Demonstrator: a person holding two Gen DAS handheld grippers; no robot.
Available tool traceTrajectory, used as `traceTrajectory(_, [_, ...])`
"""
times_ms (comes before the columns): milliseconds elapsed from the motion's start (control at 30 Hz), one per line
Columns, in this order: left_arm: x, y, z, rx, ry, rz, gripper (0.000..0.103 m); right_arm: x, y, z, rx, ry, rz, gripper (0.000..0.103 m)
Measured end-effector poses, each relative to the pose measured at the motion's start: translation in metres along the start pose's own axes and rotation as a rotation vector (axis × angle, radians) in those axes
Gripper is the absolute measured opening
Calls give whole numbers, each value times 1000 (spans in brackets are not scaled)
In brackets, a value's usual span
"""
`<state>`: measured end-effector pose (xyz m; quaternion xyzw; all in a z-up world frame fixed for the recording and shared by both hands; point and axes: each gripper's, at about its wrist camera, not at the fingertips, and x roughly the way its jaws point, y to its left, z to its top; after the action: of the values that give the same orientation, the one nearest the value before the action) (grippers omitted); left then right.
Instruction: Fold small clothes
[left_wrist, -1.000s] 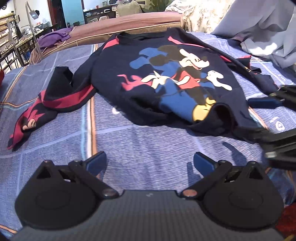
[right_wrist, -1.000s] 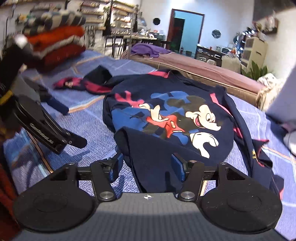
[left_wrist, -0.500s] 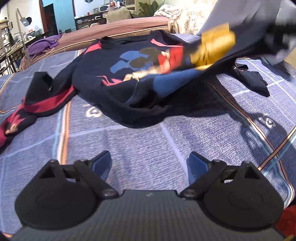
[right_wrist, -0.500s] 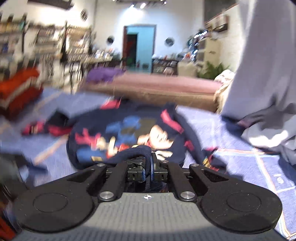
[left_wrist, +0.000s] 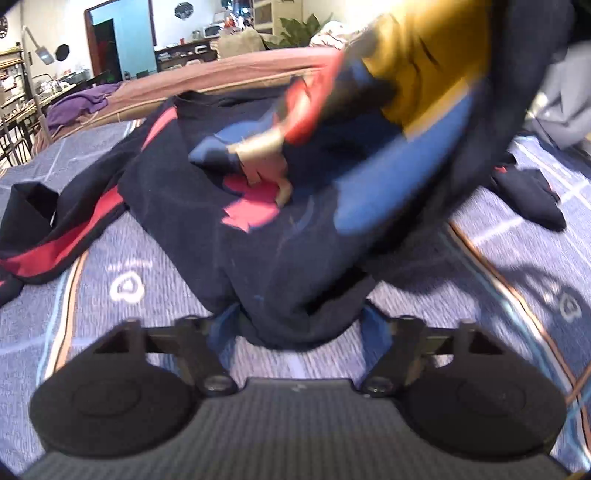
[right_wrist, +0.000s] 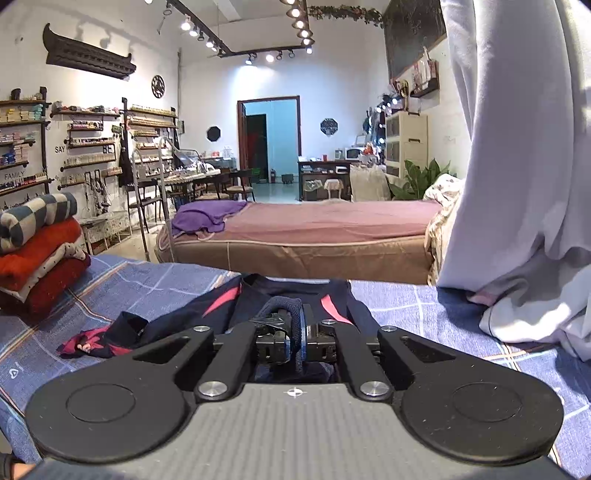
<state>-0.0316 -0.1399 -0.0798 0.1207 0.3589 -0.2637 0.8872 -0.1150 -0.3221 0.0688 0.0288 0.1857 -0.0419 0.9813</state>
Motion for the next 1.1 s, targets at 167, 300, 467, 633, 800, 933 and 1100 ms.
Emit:
traceTrajectory(167, [-18,33,18,-118,-25,-60,14,-1,-3,-15,-9,54,-33,7])
traceTrajectory(300, [-67,85,28,-229,-114,-51,13,-9,-15,-23,8,74,-38,7])
traceTrajectory(467, [-133,146,28,-293,-125,-17,13,-25,-25,-31,-1,102,-4,4])
traceTrajectory(633, [-148,172,-7,-262,-21,33,13,-28,-13,-63,-188,211,23,3])
traceTrajectory(800, [-132,184,-44,-331,89,32,30,-11,-11,-95,-116,349,37,26])
traceTrajectory(933, [-130,167,-44,-296,61,8,84,-1,-12,-112,38,400,99,37])
traceTrajectory(1100, [-107,148,-35,-241,81,-1,85,4,-10,-124,138,423,118,60])
